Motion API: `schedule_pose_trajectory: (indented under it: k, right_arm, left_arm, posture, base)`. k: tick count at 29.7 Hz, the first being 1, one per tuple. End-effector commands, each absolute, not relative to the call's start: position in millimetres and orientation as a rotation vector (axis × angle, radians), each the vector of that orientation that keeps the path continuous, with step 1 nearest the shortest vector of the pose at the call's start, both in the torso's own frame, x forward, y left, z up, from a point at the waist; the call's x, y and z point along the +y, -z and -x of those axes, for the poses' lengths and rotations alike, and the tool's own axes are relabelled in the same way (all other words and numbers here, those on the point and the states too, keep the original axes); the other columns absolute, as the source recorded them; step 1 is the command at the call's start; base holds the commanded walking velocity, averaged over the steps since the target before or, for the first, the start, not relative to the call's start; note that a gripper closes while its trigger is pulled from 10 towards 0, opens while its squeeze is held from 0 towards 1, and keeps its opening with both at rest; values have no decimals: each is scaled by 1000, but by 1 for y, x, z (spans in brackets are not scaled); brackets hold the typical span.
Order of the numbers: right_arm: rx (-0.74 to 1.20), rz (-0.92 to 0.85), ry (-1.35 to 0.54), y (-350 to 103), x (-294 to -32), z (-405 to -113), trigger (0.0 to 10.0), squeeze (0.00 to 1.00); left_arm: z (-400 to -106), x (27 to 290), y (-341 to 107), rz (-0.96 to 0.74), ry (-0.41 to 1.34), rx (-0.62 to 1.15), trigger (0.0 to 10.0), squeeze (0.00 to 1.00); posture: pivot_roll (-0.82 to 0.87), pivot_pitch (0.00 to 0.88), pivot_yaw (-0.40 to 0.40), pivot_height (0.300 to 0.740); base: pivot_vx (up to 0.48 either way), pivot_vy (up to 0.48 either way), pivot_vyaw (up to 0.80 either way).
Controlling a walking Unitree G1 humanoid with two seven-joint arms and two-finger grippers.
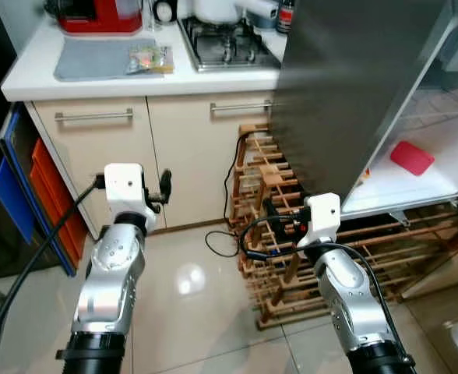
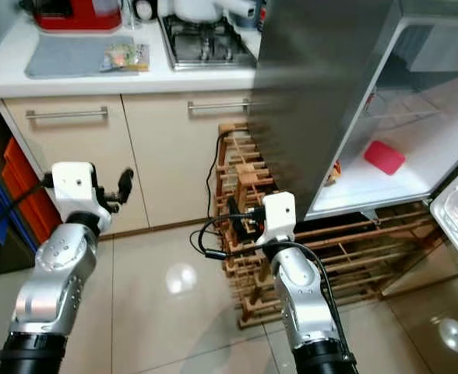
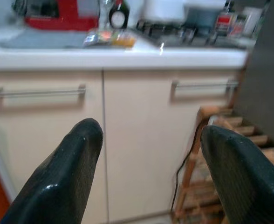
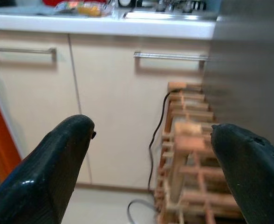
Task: Restocking fridge
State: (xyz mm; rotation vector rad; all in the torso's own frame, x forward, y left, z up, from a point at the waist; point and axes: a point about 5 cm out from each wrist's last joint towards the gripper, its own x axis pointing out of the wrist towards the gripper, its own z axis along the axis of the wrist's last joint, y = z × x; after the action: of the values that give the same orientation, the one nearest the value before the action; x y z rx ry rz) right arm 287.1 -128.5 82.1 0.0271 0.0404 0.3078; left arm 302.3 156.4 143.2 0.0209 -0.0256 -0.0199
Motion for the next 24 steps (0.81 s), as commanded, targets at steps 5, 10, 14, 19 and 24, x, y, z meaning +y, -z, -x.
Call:
schedule_pose_trajectory:
  k: [5, 10, 14, 19, 24]
  right_arm:
    - [21, -30, -300, -85, -125, -291, 10000, 310]
    - [28, -2, -252, -83, -128, -294, 10000, 263]
    - [25, -9, -237, -84, -130, -296, 10000, 204]
    - [2, -12, -233, -87, -128, -297, 10000, 212]
    - [-15, 2, -236, -88, -125, -296, 10000, 208]
  left_arm:
    - [-304, 161, -137, -43, 10, 0, 10000, 0]
    - [-308, 160, -139, -49, 18, -6, 10000, 0]
    - [-308, 160, -140, -59, 27, -10, 10000, 0]
    - [-310, 162, -144, -60, 24, -24, 10000, 0]
    - [-310, 161, -147, -87, 49, -41, 10000, 0]
  posture:
    - [-67, 0, -29, 740]
    - [-62, 0, -28, 740]
    - [-59, 0, -28, 740]
    - [-53, 0, -26, 740]
    - [-52, 0, -25, 740]
  base:
    - [480, 0, 665]
    - [480, 0, 387]
    - [480, 0, 0]
    - [480, 0, 0]
    - [480, 0, 0]
